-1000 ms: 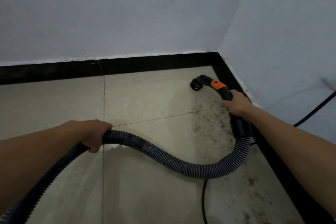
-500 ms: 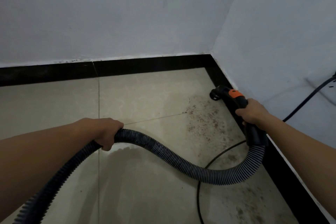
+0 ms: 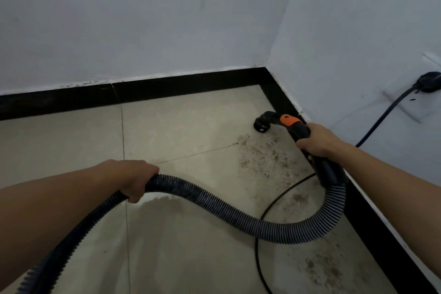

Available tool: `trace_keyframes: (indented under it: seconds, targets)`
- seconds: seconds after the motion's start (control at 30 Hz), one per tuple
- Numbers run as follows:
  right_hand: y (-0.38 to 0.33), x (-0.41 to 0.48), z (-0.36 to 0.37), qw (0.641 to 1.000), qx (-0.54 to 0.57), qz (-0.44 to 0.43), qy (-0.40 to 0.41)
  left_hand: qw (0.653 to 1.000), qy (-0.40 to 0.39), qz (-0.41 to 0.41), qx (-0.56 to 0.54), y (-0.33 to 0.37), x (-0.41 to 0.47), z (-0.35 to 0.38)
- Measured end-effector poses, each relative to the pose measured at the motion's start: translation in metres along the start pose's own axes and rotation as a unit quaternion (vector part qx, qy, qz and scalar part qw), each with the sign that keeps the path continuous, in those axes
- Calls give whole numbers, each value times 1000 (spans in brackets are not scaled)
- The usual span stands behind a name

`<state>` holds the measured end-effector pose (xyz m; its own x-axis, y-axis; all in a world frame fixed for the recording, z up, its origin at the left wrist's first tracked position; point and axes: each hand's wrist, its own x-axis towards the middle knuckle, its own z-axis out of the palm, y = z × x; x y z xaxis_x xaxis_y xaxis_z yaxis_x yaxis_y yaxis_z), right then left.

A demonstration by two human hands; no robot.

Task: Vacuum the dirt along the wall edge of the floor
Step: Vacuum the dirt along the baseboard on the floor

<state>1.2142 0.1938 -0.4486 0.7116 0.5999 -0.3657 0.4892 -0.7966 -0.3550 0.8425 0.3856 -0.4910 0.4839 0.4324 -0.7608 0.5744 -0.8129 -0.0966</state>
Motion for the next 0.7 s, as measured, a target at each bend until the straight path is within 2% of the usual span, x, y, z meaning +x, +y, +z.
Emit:
trace_keyframes:
  seconds: [0.1, 0.27, 0.37, 0.5, 0.7]
  targets:
    - [10, -8, -4, 1000, 15, 2, -9, 1000, 4, 5, 6, 6, 1, -5]
    - [-6, -22, 4, 994, 4, -65, -86, 999, -20, 16, 31, 9, -2, -2]
    - [-7, -23, -8, 991, 2, -74, -109, 999, -28, 29, 23, 10, -3, 2]
    - [-17, -29, -20, 985, -43, -97, -137, 998, -18, 51, 15, 20, -3, 1]
    - [-14, -29, -37, 984, -62, -80, -145, 997, -9, 76, 2, 35, 3, -3]
